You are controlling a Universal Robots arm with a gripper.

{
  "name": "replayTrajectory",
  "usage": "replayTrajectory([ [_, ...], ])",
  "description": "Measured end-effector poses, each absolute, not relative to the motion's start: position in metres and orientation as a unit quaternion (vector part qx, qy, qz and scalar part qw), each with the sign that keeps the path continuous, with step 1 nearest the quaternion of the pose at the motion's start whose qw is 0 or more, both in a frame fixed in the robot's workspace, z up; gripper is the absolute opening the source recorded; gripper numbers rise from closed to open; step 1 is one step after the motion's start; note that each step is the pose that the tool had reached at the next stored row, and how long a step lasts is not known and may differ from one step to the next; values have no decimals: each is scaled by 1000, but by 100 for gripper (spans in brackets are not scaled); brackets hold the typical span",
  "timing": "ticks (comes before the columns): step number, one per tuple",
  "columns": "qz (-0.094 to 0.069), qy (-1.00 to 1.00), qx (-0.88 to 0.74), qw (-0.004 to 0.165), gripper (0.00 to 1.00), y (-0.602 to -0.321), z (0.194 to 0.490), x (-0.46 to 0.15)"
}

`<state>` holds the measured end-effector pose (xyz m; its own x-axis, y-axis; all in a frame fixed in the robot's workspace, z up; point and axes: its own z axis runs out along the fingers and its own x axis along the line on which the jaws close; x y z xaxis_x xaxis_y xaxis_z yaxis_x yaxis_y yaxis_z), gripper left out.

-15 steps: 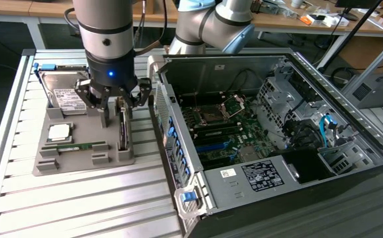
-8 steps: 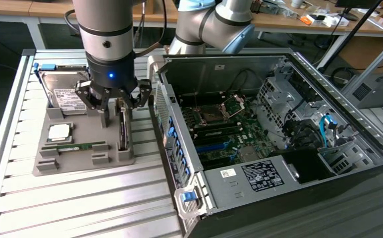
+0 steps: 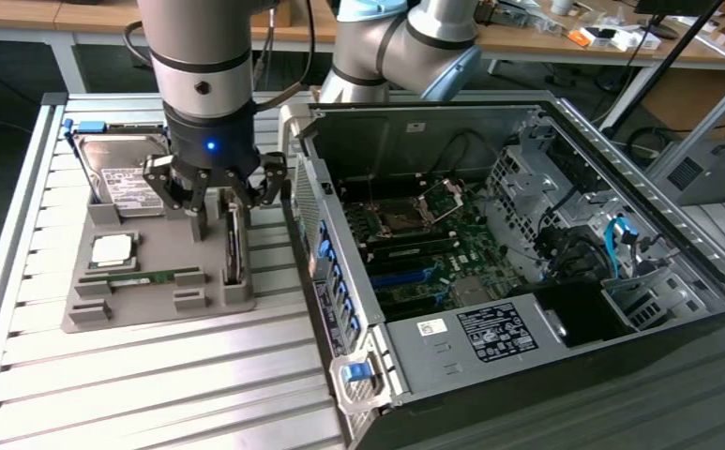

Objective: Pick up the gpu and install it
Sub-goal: 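Pick up the gpu and move the gpu toward the slot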

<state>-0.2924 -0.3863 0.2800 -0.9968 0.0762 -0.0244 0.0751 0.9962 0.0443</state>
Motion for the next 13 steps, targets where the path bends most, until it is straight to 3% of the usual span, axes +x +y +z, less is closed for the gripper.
replayTrajectory([
  [13,22,999,38,13,54,-386,274,-292],
])
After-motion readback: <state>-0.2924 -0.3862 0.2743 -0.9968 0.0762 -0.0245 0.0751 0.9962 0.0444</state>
